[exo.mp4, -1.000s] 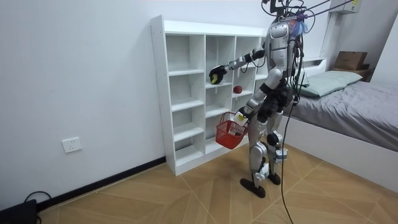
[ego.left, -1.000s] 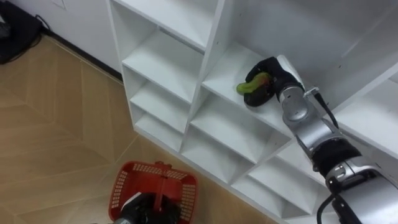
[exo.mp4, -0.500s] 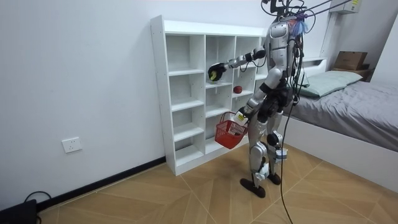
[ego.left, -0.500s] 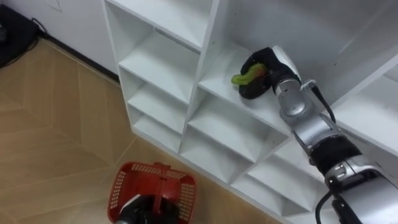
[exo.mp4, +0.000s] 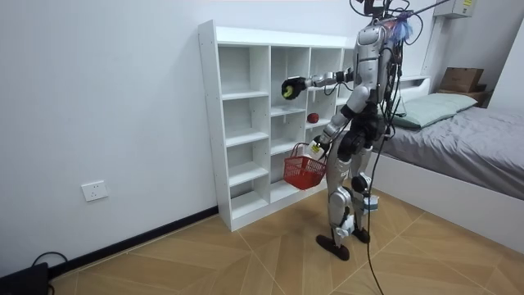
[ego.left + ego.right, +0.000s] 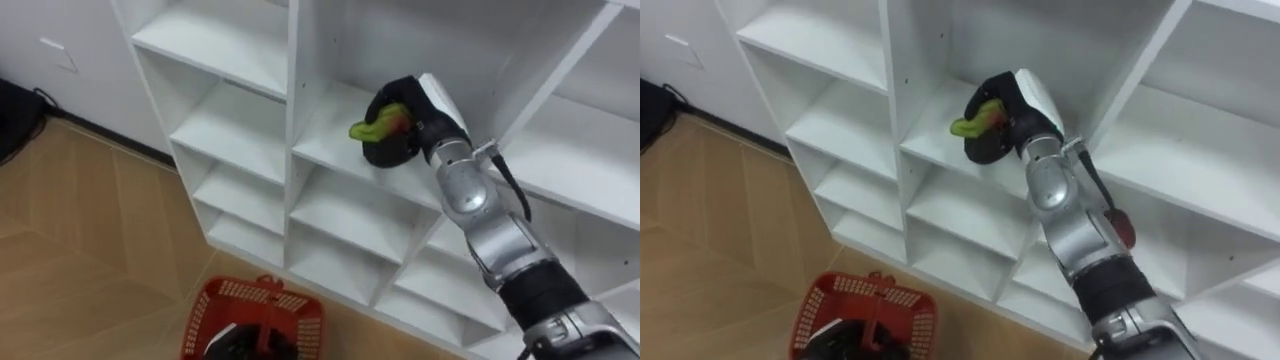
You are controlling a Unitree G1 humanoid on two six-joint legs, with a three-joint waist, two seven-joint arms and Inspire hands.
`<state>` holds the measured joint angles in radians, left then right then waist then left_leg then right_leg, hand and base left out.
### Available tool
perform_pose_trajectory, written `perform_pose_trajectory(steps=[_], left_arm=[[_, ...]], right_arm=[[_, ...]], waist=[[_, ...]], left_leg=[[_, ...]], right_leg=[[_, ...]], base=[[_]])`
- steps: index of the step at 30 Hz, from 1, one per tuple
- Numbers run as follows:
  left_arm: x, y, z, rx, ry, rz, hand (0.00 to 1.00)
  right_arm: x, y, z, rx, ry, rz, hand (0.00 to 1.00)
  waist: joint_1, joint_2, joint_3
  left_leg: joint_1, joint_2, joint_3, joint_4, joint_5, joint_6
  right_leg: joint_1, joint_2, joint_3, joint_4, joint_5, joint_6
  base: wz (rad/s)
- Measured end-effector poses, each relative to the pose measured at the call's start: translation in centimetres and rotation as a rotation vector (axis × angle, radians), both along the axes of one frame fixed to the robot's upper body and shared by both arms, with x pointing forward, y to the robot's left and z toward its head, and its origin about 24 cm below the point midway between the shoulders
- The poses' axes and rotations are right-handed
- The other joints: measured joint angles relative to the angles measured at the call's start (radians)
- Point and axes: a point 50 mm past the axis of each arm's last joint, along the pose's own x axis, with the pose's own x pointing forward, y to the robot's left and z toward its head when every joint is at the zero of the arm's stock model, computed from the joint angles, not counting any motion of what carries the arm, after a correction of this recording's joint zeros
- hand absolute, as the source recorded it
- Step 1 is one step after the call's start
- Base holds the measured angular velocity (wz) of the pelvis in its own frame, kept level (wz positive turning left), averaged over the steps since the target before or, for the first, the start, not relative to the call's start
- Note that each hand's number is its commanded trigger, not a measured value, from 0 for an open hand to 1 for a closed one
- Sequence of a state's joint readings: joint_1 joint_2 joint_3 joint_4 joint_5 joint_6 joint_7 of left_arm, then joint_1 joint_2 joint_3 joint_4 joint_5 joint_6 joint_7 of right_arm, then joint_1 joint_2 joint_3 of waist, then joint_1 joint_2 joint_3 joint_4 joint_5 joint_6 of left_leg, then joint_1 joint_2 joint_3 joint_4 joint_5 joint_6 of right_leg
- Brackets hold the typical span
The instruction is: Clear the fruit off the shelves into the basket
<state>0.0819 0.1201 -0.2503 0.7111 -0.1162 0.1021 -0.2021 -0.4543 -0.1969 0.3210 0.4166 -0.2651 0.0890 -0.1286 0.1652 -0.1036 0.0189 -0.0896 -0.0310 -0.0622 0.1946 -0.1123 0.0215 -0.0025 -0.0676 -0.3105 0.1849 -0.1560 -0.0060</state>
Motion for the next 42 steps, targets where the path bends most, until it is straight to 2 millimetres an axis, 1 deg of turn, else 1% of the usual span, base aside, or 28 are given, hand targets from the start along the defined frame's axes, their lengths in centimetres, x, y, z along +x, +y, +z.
perform_pose_trajectory(steps=[2,3,4,5,6,7,8,9,13,19,24,26,29,31,35,37,40,42], left_arm=[[0.0,-0.3,0.0,-0.003,-0.002,-0.010,1.00],[0.0,-0.6,0.0,-0.007,0.001,-0.017,1.00],[0.0,-1.0,0.0,-0.010,0.001,-0.024,1.00],[0.0,-1.4,0.0,-0.013,-0.001,-0.022,1.00],[0.1,-1.5,0.0,-0.016,-0.005,-0.022,1.00],[0.2,-1.8,0.2,-0.019,-0.017,-0.025,1.00],[0.3,-1.8,0.3,-0.021,-0.020,-0.026,1.00],[0.4,-1.9,0.4,-0.026,-0.027,-0.024,1.00],[1.0,-2.2,0.8,-0.032,-0.054,-0.013,1.00],[1.1,-2.6,0.8,-0.040,-0.058,-0.011,1.00],[1.0,-2.7,0.8,-0.042,-0.053,-0.009,1.00],[0.9,-2.7,0.7,-0.042,-0.052,-0.010,1.00],[0.8,-2.5,0.6,-0.036,-0.045,-0.007,1.00],[0.7,-2.5,0.5,-0.033,-0.038,-0.006,1.00],[0.7,-2.6,0.5,-0.035,-0.038,-0.003,1.00],[0.8,-2.8,0.5,-0.033,-0.042,0.002,1.00],[0.9,-2.8,0.6,-0.033,-0.047,0.001,1.00],[0.9,-2.8,0.6,-0.031,-0.047,0.002,1.00]], right_arm=[[-0.1,0.2,0.3,0.014,-0.015,0.002,1.00],[-0.2,0.5,0.5,0.017,-0.024,0.010,1.00],[-0.4,1.0,0.4,0.025,-0.025,0.021,1.00],[-0.7,1.2,0.1,0.037,-0.019,0.025,1.00],[-0.9,1.2,0.0,0.042,-0.016,0.026,1.00],[-1.3,1.4,-0.4,0.054,-0.007,0.028,1.00],[-1.5,1.4,-0.6,0.058,0.002,0.028,1.00],[-2.0,1.6,-1.1,0.060,0.021,0.038,1.00],[-3.5,1.7,-2.2,0.069,0.063,0.069,1.00],[-4.1,1.6,-2.6,0.033,0.068,0.076,1.00],[-5.9,1.3,-4.2,0.068,0.125,0.076,1.00],[-6.2,1.3,-4.6,0.072,0.147,0.082,1.00],[-6.5,1.2,-4.9,0.072,0.160,0.083,1.00],[-6.6,1.2,-5.0,0.070,0.163,0.082,1.00],[-7.0,1.3,-5.2,0.074,0.174,0.088,1.00],[-7.4,1.3,-5.5,0.075,0.192,0.096,1.00],[-8.1,1.1,-6.3,0.054,0.234,0.110,1.00],[-8.5,1.1,-6.8,0.046,0.260,0.116,1.00]], waist=[[-0.016,0.007,-0.0016],[-0.030,0.014,-0.0034],[-0.034,0.023,-0.0060],[-0.038,0.030,-0.0089],[-0.041,0.032,-0.0107],[-0.049,0.036,-0.0108],[-0.051,0.038,-0.0131],[-0.051,0.040,-0.0137],[-0.055,0.040,-0.0135],[-0.060,0.038,-0.0127],[-0.061,0.048,-0.0066],[-0.064,0.052,-0.0039],[-0.082,0.052,-0.0036],[-0.096,0.053,-0.0035],[-0.113,0.061,-0.0042],[-0.132,0.066,-0.0055],[-0.137,0.072,-0.0053],[-0.136,0.076,-0.0035]], left_leg=[[0.011,-0.001,0.008,-0.002,-0.001,0.002],[0.024,-0.002,0.015,-0.006,-0.002,0.003],[0.038,-0.002,0.026,-0.010,-0.004,0.006],[0.053,-0.001,0.034,-0.015,-0.006,0.007],[0.058,-0.001,0.035,-0.017,-0.007,0.007],[0.070,-0.001,0.036,-0.024,-0.007,0.007],[0.076,0.000,0.038,-0.026,-0.007,0.007],[0.086,0.001,0.046,-0.029,-0.007,0.007],[0.098,0.001,0.058,-0.034,-0.010,0.008],[0.107,0.003,0.062,-0.034,-0.015,0.012],[0.124,0.003,0.077,-0.034,-0.026,0.017],[0.126,0.002,0.085,-0.034,-0.029,0.020],[0.128,0.000,0.090,-0.033,-0.032,0.023],[0.131,0.001,0.100,-0.033,-0.035,0.024],[0.137,0.004,0.115,-0.033,-0.042,0.025],[0.137,0.004,0.117,-0.034,-0.044,0.026],[0.141,0.008,0.131,-0.035,-0.047,0.025],[0.151,0.011,0.143,-0.036,-0.050,0.024]], right_leg=[[0.008,0.006,0.015,0.000,0.000,0.000],[0.018,0.005,0.021,-0.001,0.000,0.001],[0.029,0.006,0.031,-0.001,-0.001,0.002],[0.041,0.006,0.037,-0.003,-0.003,0.004],[0.045,0.005,0.037,-0.003,-0.003,0.005],[0.055,0.005,0.038,-0.009,-0.004,0.006],[0.059,0.006,0.040,-0.012,-0.004,0.006],[0.064,0.006,0.049,-0.013,-0.004,0.006],[0.070,0.008,0.063,-0.015,-0.004,0.007],[0.075,0.006,0.069,-0.015,-0.005,0.009],[0.087,0.005,0.086,-0.016,-0.008,0.016],[0.087,0.004,0.093,-0.016,-0.009,0.018],[0.086,0.002,0.099,-0.016,-0.009,0.022],[0.084,0.003,0.111,-0.015,-0.008,0.023],[0.084,0.004,0.121,-0.012,-0.008,0.023],[0.085,0.004,0.124,-0.012,-0.008,0.024],[0.085,0.007,0.136,-0.012,-0.007,0.024],[0.088,0.011,0.147,-0.011,-0.007,0.023]], base=[[-0.13],[-0.14],[-0.20],[-0.15],[-0.07],[0.00],[-0.09],[-0.15],[-0.10],[-0.01],[-0.08],[-0.11],[-0.06],[-0.16],[-0.12],[-0.02],[-0.12],[-0.19]])
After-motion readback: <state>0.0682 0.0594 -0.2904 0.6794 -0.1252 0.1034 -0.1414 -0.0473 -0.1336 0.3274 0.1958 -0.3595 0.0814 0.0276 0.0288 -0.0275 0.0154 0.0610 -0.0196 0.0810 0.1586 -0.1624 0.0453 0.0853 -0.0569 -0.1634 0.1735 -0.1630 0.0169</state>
